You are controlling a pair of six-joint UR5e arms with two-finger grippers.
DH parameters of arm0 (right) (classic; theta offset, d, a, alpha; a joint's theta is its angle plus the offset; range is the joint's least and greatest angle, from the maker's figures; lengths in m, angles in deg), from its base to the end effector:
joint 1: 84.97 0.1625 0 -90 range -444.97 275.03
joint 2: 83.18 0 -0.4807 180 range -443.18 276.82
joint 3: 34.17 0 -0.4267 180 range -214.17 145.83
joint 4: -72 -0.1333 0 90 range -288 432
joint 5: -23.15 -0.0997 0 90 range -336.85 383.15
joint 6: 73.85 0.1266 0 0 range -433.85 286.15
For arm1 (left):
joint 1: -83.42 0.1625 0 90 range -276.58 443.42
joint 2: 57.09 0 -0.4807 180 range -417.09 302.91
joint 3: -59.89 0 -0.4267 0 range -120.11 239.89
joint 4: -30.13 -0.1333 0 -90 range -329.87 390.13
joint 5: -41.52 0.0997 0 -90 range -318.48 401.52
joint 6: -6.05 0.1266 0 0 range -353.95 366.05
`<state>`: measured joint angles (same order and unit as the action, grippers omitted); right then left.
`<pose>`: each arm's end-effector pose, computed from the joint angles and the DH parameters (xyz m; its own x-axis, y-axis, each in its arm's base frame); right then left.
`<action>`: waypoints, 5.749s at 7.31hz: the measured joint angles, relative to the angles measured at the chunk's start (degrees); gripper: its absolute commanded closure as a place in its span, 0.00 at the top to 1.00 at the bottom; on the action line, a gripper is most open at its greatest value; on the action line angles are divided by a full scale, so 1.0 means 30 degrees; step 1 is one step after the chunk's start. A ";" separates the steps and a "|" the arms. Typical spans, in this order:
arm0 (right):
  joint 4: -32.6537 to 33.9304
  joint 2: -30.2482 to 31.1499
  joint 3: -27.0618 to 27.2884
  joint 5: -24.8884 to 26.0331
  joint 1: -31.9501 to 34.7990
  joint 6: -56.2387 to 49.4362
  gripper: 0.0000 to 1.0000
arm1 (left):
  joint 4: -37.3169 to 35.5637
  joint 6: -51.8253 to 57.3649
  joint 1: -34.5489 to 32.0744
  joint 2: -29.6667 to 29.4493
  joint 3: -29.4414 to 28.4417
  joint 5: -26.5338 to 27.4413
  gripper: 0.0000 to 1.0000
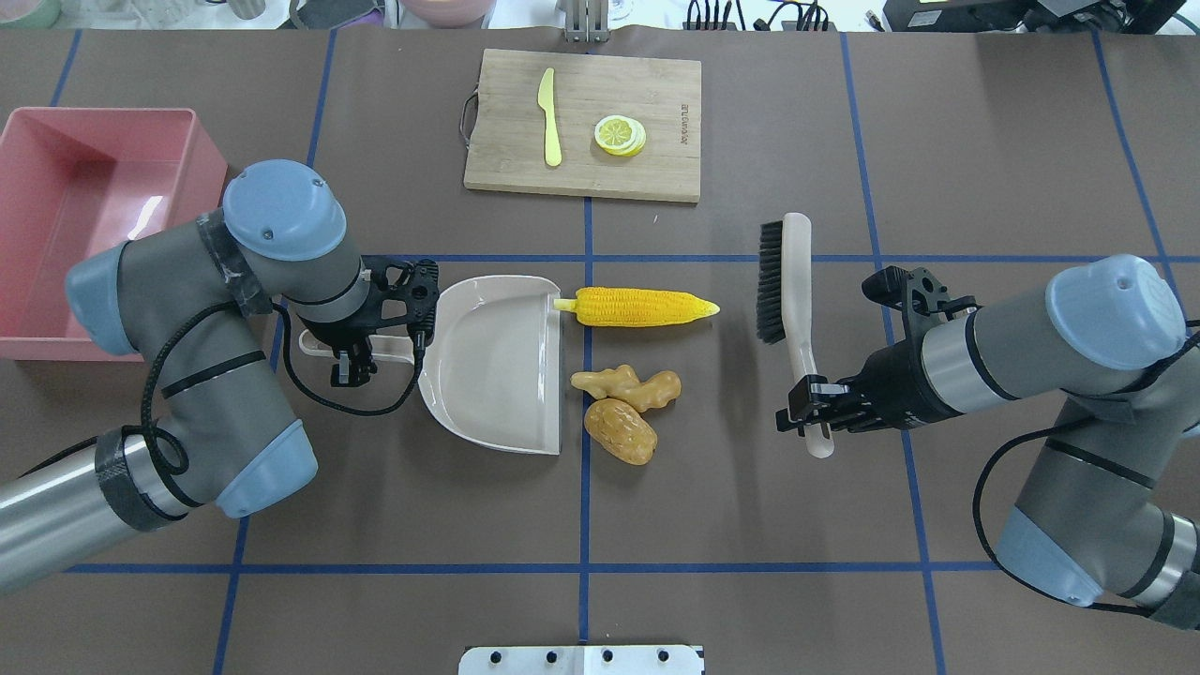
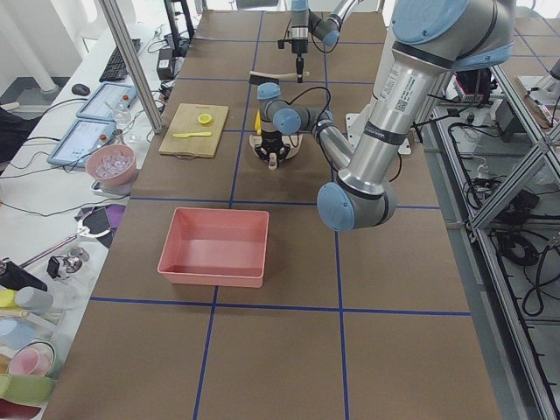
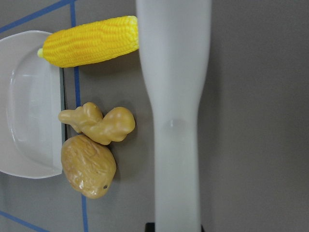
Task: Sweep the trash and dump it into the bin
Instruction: 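Carry the brush toward the produce beside the dustpan with the right gripper, then sweep the corn, ginger and potato into the dustpan with the brush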
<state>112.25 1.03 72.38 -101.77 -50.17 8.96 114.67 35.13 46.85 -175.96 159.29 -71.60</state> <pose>-0.4355 -0.3767 0.4156 0.2531 0.0509 0.9661 0.0111 0.9984 -0.0556 0.5236 -0.4925 0.3630 0.0015 0.9997 -0.0251 -0.7732 0.0170 0.6339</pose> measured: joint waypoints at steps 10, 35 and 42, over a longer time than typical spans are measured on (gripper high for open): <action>-0.4093 -0.0419 -0.2496 -0.0959 -0.0765 0.1655 0.00 | -0.0114 -0.0021 -0.0028 -0.0236 -0.0410 0.0000 0.00; 0.0715 -0.1513 -0.1654 -0.4083 0.1469 -0.0051 0.00 | -0.0115 -0.0025 -0.0234 -0.0251 -0.0461 -0.0009 0.00; 0.0417 -0.1617 -0.1841 -0.1693 -0.0197 0.0262 0.00 | -0.0087 -0.0025 -0.0220 -0.0255 -0.0544 -0.0058 0.00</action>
<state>113.50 -3.82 66.85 -106.85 -50.76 9.75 114.41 35.05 46.19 -176.72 157.66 -71.77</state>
